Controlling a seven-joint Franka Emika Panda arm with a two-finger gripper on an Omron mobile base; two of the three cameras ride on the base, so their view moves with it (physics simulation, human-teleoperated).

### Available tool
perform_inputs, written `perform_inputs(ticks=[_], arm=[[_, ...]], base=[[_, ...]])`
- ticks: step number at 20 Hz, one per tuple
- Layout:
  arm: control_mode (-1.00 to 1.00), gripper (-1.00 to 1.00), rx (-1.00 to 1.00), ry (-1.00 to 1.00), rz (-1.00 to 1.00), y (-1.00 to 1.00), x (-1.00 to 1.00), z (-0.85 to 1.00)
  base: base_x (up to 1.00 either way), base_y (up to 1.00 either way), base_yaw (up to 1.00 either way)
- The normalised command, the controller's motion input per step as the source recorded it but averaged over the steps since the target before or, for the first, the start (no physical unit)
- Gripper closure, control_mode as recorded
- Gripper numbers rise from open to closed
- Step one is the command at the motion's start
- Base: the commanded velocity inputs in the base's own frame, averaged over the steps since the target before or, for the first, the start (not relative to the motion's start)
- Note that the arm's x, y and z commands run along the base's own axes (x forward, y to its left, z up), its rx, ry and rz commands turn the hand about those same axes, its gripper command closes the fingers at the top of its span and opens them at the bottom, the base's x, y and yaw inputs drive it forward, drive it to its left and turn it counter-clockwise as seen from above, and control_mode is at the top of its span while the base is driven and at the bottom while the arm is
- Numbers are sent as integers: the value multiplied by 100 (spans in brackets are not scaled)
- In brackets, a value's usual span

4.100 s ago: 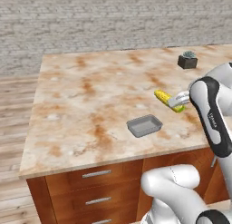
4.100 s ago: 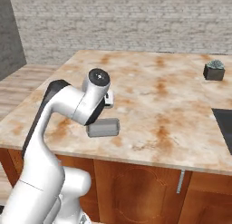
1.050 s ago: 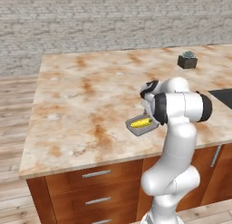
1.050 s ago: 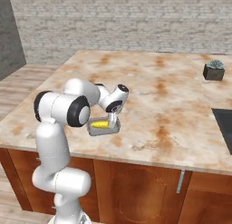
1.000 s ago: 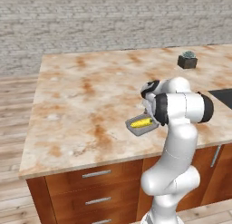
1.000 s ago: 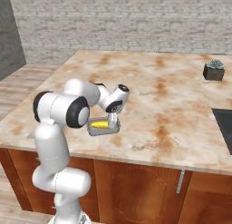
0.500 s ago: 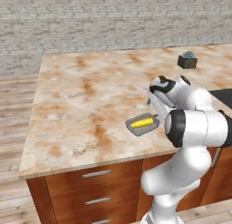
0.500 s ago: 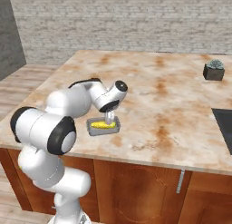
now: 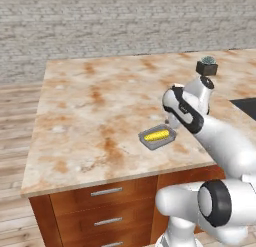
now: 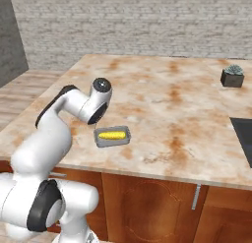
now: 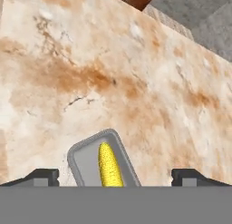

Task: Take the bell pepper and corn out of the freezer and place them in the tupperware container on the counter. Then put the tupperware containing the vegetables back in the freezer.

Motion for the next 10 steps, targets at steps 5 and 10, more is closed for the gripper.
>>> perform_inputs(ticks=[5,10], arm=[[-100,-100,28,29,-68,0,-62,88],[-100,-100,30,20,-66,1,-72,74]], base=[[0,0,0],[0,0,0]])
